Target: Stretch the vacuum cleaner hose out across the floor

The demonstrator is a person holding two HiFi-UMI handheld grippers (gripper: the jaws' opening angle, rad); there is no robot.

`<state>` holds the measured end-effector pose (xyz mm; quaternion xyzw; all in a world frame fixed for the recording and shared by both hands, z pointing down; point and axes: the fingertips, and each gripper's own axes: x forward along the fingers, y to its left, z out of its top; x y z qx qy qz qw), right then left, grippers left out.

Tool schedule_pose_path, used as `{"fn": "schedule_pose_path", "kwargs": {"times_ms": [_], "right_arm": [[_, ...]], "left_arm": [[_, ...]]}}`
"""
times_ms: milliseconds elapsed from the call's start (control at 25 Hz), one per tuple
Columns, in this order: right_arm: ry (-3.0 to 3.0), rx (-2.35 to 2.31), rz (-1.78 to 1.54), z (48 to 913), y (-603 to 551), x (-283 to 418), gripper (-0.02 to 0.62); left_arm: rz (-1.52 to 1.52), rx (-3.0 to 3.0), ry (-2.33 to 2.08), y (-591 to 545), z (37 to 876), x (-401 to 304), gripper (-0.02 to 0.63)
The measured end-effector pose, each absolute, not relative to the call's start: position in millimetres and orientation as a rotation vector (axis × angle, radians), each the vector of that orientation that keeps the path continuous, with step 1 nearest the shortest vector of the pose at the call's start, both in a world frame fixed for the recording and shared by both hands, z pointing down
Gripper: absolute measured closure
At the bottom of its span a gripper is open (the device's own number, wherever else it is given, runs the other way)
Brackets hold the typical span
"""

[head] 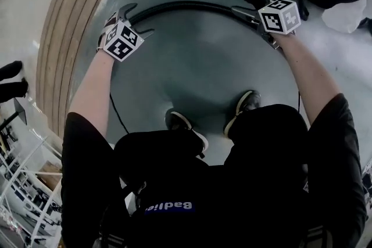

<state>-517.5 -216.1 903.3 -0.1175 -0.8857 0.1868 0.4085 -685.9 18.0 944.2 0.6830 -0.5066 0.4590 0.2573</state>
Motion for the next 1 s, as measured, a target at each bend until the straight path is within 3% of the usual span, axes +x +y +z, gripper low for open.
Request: {"fn": "schedule_pose_path", "kwargs": {"times_ms": [160,520,720,1000], "right_arm": [[-2.271,-0.342,0.55,869,-188,-548,0.311],[-2.323,-0.29,0.721,704,-137,-547,0.311],[-2.378,-0.137,0.849,579,-130,-483,0.311],[-2.399,-0.009,0.968,402,-102,-337,0.341]], "left_arm": [[0.968,1.909,-1.527,10,870,-672,0.137],[0.686,1.909,-1.604,12,682,-653,0.146],[0.456,1.895,-1.66,-1,547,-605,0.162],[0.376,1.974,-1.632,23,349,-503,0.277]]}}
